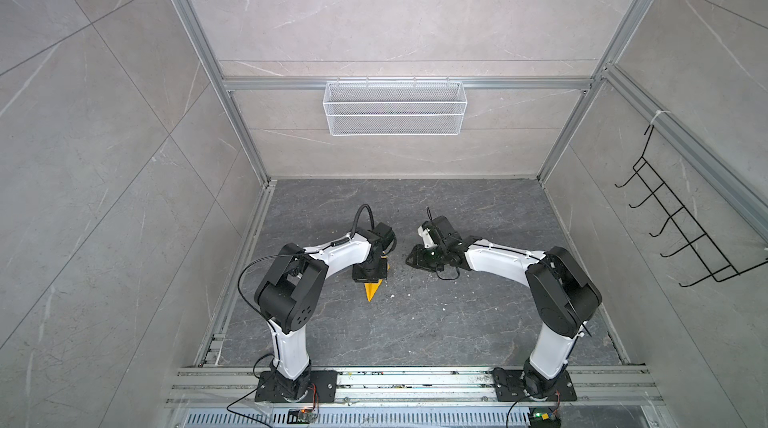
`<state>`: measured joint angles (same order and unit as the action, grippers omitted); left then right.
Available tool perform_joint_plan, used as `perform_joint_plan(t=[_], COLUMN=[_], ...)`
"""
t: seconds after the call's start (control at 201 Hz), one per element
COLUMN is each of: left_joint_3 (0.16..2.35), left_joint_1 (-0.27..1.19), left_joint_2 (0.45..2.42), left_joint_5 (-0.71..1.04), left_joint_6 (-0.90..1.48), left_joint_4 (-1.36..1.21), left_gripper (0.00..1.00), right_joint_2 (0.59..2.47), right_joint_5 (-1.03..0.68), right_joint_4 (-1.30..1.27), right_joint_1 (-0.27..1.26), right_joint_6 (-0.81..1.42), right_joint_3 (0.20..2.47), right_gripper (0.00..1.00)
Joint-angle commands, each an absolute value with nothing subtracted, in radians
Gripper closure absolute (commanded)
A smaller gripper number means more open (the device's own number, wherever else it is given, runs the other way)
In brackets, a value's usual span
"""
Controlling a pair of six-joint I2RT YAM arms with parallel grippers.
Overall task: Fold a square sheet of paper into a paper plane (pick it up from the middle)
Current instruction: 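Open the right gripper and draw it back while the left gripper holds the plane, then set the plane down with the left gripper and release it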
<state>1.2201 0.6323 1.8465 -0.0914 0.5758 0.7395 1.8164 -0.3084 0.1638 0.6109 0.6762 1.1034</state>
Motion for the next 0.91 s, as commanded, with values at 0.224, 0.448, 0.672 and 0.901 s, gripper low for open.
perform_joint_plan(t=[0.224,0.448,0.672,0.901], left_joint_3=[1.429,1.55,1.625,1.651], left_joint_1=[0.636,0.636,0.635,0.634], left_joint_2=[1.914,2.034,2.111,2.16], left_joint_5=[-0.121,-0.116,-0.117,-0.114], left_joint_6=[0.566,0.565,0.571,0.583], left_joint_4=[0.744,0.759,0.782,0.799], left_gripper=[0.92,0.91,0.9,0.89], right_joint_2=[1.722,1.679,1.622,1.56], right_joint_5=[-0.233,-0.217,-0.171,-0.108], right_joint_4=[0.21,0.231,0.249,0.272], right_joint_1=[0.572,0.539,0.532,0.528], right_joint_6=[0.667,0.66,0.62,0.588], right_joint_3=[1.051,1.015,0.987,0.961], right_gripper=[0.61,0.6,0.48,0.34])
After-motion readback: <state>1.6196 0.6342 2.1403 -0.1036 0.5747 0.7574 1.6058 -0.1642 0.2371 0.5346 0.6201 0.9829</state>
